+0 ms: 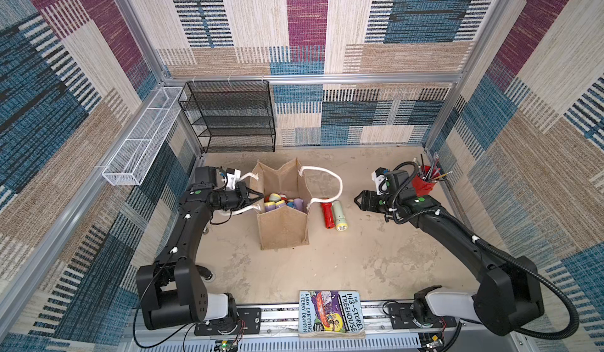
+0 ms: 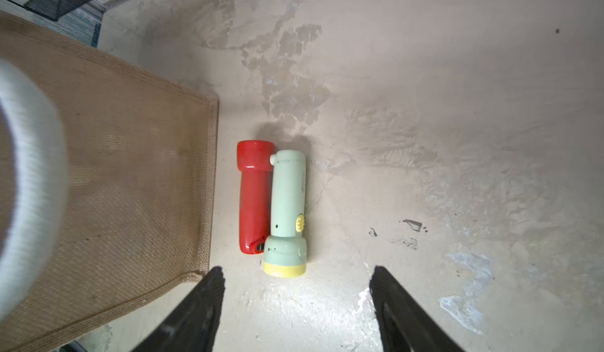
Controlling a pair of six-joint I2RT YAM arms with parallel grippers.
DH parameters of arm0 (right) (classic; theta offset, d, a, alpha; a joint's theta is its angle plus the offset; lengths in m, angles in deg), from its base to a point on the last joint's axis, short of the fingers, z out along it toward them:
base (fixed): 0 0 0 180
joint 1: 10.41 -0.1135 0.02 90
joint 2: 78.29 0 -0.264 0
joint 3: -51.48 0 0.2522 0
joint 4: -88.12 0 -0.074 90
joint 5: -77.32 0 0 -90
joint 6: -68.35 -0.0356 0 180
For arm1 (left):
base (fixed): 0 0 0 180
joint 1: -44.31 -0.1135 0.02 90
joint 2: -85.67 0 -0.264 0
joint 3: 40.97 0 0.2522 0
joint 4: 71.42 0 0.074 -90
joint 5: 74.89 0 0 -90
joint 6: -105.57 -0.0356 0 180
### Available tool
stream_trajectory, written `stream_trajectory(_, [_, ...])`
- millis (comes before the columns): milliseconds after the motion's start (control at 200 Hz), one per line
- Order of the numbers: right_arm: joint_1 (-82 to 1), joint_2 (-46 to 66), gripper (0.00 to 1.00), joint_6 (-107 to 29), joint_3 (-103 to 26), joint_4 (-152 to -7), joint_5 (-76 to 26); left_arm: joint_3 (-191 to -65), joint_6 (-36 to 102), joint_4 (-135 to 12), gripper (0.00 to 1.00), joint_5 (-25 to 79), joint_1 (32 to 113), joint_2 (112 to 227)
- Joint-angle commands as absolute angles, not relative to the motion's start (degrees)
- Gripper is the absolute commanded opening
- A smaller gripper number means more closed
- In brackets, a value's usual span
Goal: Put the flashlights into the tote bags
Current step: Pick up the flashlight from the center of the board.
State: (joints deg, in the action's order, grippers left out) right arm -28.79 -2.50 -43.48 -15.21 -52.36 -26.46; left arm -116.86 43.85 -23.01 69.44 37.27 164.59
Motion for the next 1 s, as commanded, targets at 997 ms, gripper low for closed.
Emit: stream_trajectory(997, [-39.7,29.7,0.63,-42.1,-26.7,-58.9,-13.4,-114.1,40.8,-17.7,0.06,67.7,37.2,159.2])
